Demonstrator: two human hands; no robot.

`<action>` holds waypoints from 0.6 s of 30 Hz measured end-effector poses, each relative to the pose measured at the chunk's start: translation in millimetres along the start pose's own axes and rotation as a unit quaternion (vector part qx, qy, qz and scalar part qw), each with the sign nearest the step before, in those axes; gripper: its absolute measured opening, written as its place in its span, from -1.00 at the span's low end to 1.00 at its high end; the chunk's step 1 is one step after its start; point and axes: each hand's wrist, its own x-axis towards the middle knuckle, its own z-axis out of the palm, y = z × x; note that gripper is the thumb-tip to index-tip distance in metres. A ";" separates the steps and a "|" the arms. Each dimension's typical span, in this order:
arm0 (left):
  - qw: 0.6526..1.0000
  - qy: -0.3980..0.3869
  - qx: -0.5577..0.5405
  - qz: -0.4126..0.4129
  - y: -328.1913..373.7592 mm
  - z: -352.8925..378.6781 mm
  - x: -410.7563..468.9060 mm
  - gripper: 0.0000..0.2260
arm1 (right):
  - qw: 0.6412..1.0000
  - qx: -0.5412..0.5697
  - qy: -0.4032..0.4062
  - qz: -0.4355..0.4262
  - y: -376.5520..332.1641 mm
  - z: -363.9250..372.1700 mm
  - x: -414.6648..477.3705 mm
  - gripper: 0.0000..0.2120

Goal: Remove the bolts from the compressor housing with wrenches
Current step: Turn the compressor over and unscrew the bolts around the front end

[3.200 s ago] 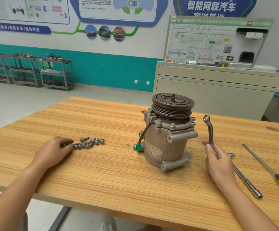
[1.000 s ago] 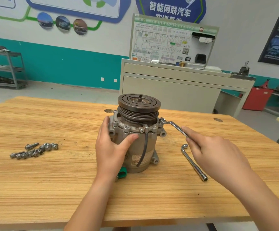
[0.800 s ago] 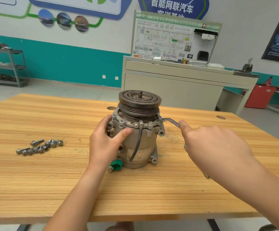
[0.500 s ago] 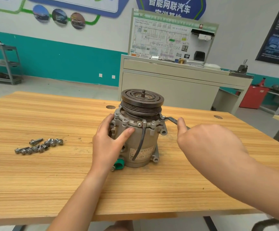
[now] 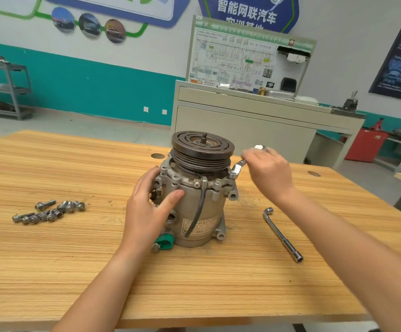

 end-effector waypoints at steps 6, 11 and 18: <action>1.000 -0.007 -0.021 -0.016 -1.5 -1.7 -1.4 -0.39 | 0.990 0.099 -0.028 0.094 -7.7 3.0 8.5 -0.67; 0.998 -0.006 0.053 0.035 -2.5 0.6 -15.6 -0.31 | 0.917 0.277 -0.012 0.286 -6.2 -62.4 -25.1 -0.56; 0.991 -0.006 0.114 0.072 0.1 8.1 -28.8 -0.34 | 0.930 0.054 -0.306 0.199 -29.3 -105.3 -40.2 -0.36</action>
